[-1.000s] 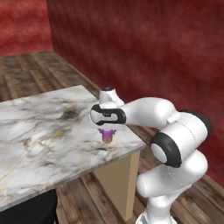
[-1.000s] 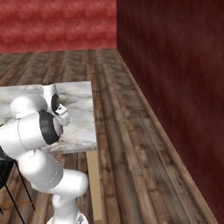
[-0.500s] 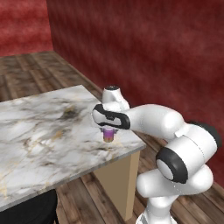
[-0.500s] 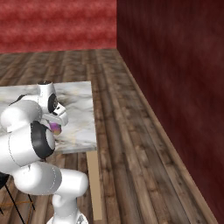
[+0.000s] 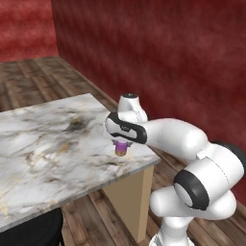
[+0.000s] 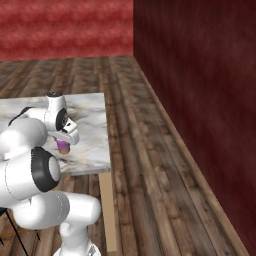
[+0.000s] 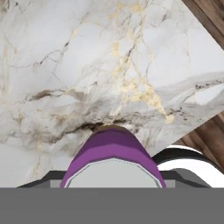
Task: Four empty soda cans are scattered around the kitchen. Gather all the cans and cluster them next to the stove for recycling.
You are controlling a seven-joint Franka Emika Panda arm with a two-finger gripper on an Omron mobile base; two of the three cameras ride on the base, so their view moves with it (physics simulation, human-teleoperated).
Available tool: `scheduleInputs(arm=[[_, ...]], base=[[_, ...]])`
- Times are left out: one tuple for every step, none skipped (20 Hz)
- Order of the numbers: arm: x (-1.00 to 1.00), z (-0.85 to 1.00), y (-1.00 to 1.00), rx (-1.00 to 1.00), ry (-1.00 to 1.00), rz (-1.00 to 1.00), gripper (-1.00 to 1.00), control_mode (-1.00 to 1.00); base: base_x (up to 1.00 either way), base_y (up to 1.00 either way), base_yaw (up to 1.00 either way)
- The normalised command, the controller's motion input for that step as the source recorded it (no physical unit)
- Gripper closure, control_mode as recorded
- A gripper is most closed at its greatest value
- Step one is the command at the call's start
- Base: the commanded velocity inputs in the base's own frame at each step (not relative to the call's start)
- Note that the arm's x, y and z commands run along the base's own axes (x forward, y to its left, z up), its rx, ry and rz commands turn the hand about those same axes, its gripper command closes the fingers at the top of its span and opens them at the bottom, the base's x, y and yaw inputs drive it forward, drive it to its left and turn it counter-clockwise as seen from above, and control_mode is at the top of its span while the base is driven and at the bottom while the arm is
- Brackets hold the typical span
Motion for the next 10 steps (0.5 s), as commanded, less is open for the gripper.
scheduleInputs(arm=[[0.0, 0.0, 0.0, 0.0, 0.0, 0.0, 1.0, -1.0], [0.0, 0.0, 0.0, 0.0, 0.0, 0.0, 1.0, -1.0], [0.0, 0.0, 0.0, 0.0, 0.0, 0.0, 1.0, -1.0], [0.0, 0.0, 0.0, 0.0, 0.0, 0.0, 1.0, -1.0], [0.0, 0.0, 0.0, 0.0, 0.0, 0.0, 1.0, -1.0], [0.0, 0.0, 0.0, 0.0, 0.0, 0.0, 1.0, -1.0], [0.0, 0.0, 0.0, 0.0, 0.0, 0.0, 1.0, -1.0], [0.0, 0.0, 0.0, 0.0, 0.0, 0.0, 1.0, -1.0], [0.0, 0.0, 0.0, 0.0, 0.0, 0.0, 1.0, -1.0], [0.0, 0.0, 0.0, 0.0, 0.0, 0.0, 1.0, -1.0]], base=[[0.0, 0.0, 0.0], [0.0, 0.0, 0.0], [0.0, 0.0, 0.0], [0.0, 0.0, 0.0], [0.0, 0.0, 0.0], [0.0, 0.0, 0.0], [0.0, 0.0, 0.0], [0.0, 0.0, 0.0], [0.0, 0.0, 0.0], [0.0, 0.0, 0.0]])
